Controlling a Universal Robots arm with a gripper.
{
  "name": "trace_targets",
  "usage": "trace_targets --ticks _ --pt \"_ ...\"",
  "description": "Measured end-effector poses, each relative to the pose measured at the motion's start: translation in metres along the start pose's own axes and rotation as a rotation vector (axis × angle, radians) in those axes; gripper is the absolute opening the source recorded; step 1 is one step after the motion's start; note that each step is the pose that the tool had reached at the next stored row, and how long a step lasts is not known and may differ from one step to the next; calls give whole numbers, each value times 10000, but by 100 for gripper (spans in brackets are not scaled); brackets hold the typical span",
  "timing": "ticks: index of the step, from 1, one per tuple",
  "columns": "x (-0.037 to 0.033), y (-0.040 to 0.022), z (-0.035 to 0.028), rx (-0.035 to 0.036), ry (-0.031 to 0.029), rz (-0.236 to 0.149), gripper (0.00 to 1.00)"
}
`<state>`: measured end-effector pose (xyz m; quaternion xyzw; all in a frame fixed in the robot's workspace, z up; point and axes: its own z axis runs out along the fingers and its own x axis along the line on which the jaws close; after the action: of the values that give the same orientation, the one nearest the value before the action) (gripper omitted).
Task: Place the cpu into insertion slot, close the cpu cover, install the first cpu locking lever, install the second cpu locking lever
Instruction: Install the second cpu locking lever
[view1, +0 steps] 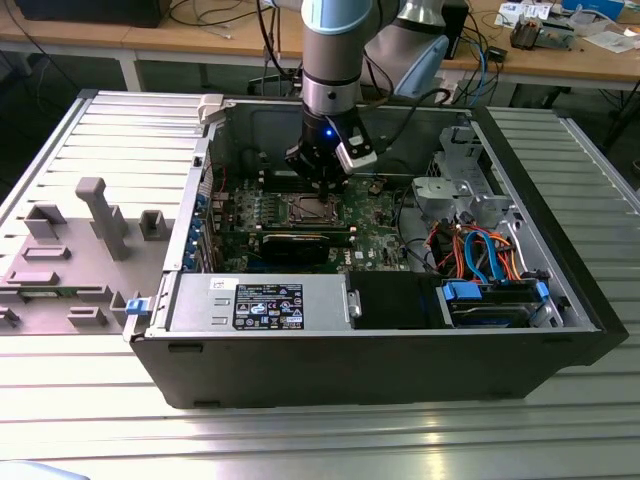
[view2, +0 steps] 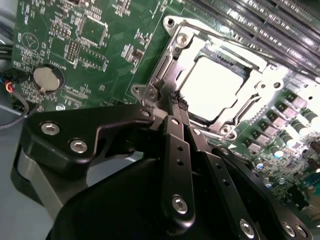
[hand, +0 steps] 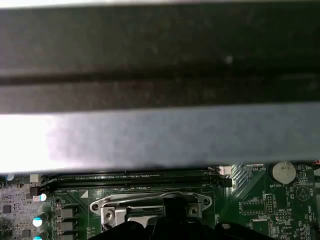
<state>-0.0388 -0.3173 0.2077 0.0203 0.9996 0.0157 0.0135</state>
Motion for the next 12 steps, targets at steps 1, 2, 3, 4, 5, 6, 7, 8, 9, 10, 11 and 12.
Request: trace_targets --ticks 1,2,3,4,5,6,7,8,9,10,11,12 --pt "0 -1 -6 5 1 1 11" --pt "0 -3 -17 7 1 2 11" --pt "-2 -2 -51 30 -1 0 11" --pt "-3 0 -106 98 -4 -3 11" --pt "-3 0 -125 155 -6 -4 11" --pt "-4 1 -140 227 -10 -6 11" --pt "-4 1 -157 545 -21 -15 11" --pt "-4 1 -158 695 -28 -18 11" --pt "-4 2 -158 828 -33 -22 11" --pt "-4 1 -158 904 -36 -24 11" --pt "-4 1 -159 905 -35 -25 11" --pt "-4 0 -159 906 -36 -26 11"
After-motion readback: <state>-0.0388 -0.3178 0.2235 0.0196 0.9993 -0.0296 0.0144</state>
